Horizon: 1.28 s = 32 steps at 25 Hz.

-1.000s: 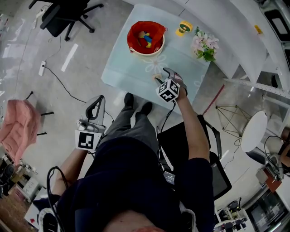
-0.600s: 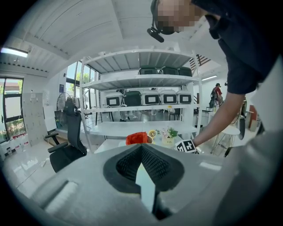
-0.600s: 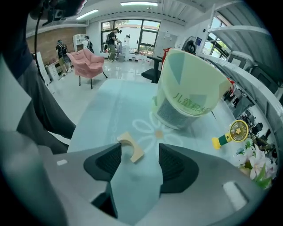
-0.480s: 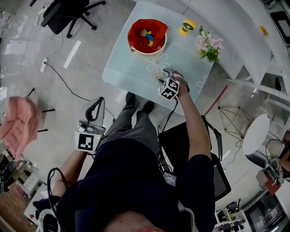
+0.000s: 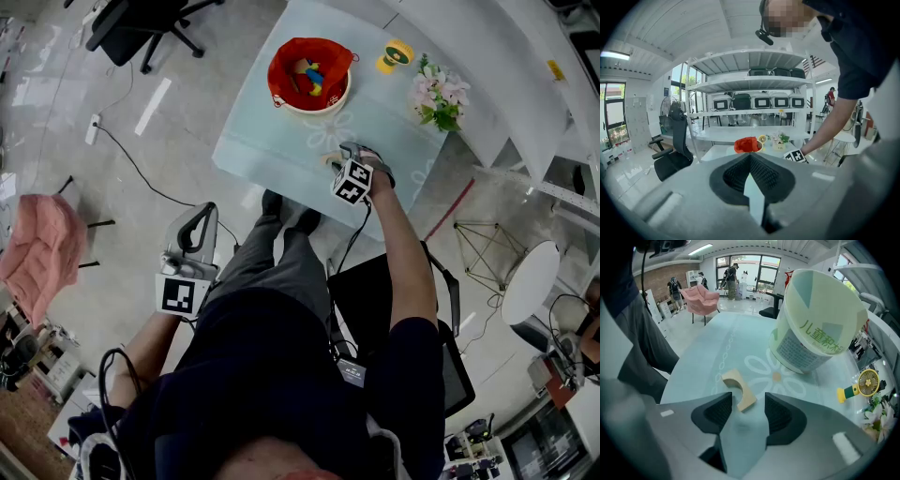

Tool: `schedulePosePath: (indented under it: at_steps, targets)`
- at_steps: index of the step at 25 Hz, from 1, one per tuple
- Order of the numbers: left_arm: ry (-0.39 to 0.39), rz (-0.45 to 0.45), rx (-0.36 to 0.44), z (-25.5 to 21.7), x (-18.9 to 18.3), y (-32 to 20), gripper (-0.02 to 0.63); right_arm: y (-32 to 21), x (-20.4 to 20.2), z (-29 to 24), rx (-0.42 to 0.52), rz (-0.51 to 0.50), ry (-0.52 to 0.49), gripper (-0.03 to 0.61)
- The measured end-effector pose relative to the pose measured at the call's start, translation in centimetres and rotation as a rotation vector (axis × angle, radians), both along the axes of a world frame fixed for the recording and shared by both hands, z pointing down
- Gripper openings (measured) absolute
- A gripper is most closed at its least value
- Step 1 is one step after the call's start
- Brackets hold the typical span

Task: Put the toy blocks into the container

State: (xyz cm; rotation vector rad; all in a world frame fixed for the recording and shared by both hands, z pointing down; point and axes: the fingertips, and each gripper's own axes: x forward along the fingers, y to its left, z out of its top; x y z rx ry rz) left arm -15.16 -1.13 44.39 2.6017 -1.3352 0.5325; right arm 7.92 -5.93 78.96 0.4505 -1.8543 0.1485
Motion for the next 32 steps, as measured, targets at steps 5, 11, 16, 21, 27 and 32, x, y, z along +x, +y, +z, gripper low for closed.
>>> schedulePosePath:
  at_steps: [5, 11, 16, 21, 27, 32]
  targets:
    - [0.0, 0.0, -0.003, 0.2, 0.11, -0.09, 0.003, -0.02, -0.21, 0.27, -0.002, -0.025, 0.004, 0.192]
    - [0.0, 0.001, -0.003, 0.14, 0.05, -0.25, 0.003, 0.26, -0.4, 0.56, -0.025, -0.043, 0.012, 0.163]
    - [0.004, -0.008, -0.009, 0.42, 0.05, -0.27, 0.003, 0.27, -0.26, 0.77, -0.035, -0.054, 0.016, 0.149]
    - [0.005, -0.011, -0.01, 0.38, 0.09, -0.37, 0.003, 0.16, -0.2, 0.77, -0.057, -0.056, 0.023, 0.143]
    - [0.007, -0.012, -0.013, 0.8, 0.2, -0.62, 0.003, -0.03, 0.03, 0.82, -0.07, -0.042, 0.017, 0.139]
    - [0.01, -0.012, -0.015, 0.74, 0.33, -0.69, 0.003, -0.28, 0.29, -0.03, -0.056, -0.002, 0.008, 0.138]
